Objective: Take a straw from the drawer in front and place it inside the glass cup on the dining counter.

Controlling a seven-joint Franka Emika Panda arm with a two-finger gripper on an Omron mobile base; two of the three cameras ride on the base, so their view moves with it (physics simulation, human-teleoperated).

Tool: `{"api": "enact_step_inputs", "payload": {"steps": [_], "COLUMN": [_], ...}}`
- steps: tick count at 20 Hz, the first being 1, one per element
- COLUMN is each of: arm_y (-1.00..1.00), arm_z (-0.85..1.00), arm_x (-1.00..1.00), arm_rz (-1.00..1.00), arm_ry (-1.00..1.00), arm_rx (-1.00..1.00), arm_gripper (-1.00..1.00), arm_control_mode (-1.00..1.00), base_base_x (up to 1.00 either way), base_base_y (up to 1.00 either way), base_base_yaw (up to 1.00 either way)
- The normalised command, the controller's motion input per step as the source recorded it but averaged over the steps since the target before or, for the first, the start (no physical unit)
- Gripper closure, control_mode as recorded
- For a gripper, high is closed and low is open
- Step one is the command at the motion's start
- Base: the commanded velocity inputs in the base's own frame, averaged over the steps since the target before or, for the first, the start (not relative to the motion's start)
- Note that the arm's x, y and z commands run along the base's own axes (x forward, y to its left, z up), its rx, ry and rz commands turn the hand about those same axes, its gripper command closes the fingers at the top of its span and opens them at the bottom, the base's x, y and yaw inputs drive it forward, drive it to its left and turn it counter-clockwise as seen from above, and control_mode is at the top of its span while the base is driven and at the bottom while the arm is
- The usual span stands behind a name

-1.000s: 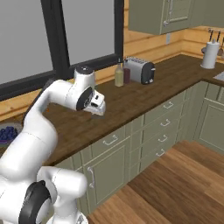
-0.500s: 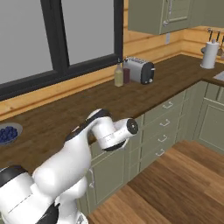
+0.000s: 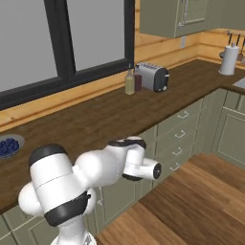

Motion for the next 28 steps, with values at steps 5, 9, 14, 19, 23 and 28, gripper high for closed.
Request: {"api": "enact_step_inputs", "payload": {"steps": [5,9,14,19,23,28], "arm_y": [-0.08,0.0,0.0,-0.01,-0.09,-0.06], "arm_z": [-0.44,-0.34,-0.43,-0.43,-0.37,-0.26], "arm_x": [0.48,0.68,0.64,0.6,0.54,0.6], "arm_rz": [0.0,0.03,0.07,0.09,0.1,0.07], "arm_ry": [0.05,0.01,0.02,0.07,0.03,0.01], "arm_rx": [0.2,0.16,0.07,0.06,0.09,0.12], "arm_gripper": [-1.0,-1.0,-1.0,-1.0,-1.0,-1.0], "arm_control_mode": [-1.0,-1.0,-1.0,-1.0,-1.0,-1.0], "base_base_x": [0.0,0.0,0.0,0.0,0.0,0.0], "base_base_y": [0.0,0.0,0.0,0.0,0.0,0.0], "base_base_yaw": [0.0,0.0,0.0,0.0,0.0,0.0]}}
